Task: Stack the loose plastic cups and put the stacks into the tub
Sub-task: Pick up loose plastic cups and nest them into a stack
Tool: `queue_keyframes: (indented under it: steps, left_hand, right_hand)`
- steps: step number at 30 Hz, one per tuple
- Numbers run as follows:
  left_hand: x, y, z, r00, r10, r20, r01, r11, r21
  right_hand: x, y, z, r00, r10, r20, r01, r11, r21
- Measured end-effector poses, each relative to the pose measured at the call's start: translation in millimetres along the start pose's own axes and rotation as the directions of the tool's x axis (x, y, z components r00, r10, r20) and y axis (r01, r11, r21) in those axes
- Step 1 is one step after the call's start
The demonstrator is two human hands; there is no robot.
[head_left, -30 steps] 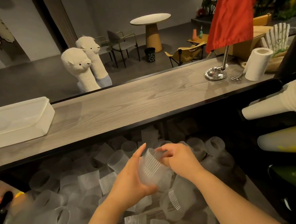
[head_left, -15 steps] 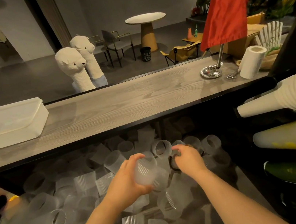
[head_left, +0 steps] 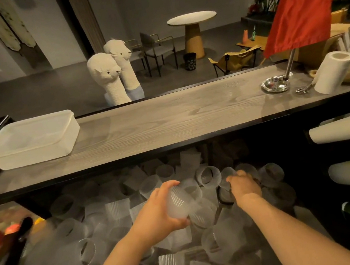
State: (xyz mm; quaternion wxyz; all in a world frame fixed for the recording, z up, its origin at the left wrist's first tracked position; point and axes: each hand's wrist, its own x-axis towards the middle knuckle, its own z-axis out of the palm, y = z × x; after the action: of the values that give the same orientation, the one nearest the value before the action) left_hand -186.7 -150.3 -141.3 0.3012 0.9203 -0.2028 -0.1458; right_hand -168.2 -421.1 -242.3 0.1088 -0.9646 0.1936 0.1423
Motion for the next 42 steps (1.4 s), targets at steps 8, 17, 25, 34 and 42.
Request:
queue_keyframes:
  steps: [8, 17, 25, 34, 42]
  left_hand:
    - [4, -2, 8, 1.0, 0.009, 0.025, -0.009, 1.0, -0.011]
    - [13, 3, 22, 0.997, 0.051, 0.055, -0.049, 0.998, -0.035]
    - [21, 14, 27, 0.996, 0.054, 0.076, -0.047, 0.995, -0.09]
    - [21, 10, 26, 0.994, 0.09, 0.066, -0.083, 0.991, -0.108]
    - [24, 10, 28, 0.995, 0.063, 0.077, -0.055, 0.993, -0.108]
  right_hand:
    - [-12, 7, 7, 0.98, 0.028, -0.198, -0.055, 0.989, -0.136]
    - [-66, 6, -13, 0.899, 0.21, -0.385, 0.113, 0.738, 0.665]
    - [-92, -20, -36, 0.987, -0.06, -0.152, 0.158, 0.111, 0.981]
    - [-90, -37, -25, 0.974, -0.132, -0.186, 0.221, 0.353, 0.909]
    - [-93, -34, -24, 0.951, -0.15, -0.27, 0.308, 0.502, 0.808]
